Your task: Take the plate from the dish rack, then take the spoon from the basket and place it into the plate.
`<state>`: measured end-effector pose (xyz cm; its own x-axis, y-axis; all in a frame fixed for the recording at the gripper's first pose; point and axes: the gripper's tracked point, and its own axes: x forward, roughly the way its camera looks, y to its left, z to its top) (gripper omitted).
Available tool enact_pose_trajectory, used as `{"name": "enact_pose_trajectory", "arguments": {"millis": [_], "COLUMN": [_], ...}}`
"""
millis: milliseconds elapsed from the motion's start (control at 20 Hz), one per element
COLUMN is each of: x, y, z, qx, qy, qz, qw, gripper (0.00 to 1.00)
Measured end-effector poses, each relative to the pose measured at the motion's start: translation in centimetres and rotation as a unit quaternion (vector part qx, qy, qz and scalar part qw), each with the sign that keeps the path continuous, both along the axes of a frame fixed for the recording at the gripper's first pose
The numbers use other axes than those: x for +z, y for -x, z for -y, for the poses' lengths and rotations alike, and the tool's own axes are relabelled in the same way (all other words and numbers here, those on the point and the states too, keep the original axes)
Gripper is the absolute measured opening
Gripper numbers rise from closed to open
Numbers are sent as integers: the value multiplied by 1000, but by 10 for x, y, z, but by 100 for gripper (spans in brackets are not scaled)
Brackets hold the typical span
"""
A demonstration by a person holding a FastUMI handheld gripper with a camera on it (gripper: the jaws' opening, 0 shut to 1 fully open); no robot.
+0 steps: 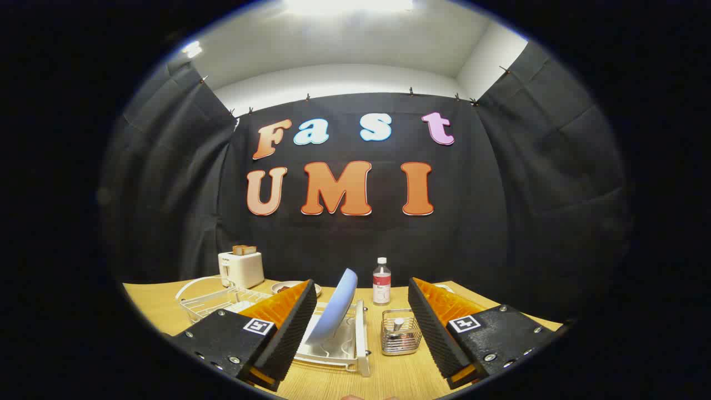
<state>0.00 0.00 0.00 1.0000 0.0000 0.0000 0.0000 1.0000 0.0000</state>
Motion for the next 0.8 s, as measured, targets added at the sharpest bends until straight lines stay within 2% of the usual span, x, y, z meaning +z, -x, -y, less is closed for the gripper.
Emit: {"name": "enact_pose_trajectory", "arguments": {"millis": [800], "x": [-3], "y": [4], "z": [-12], "qx": [3], "qy": [20], "qz": [-8], "qw": [1000], "gripper": [98]}}
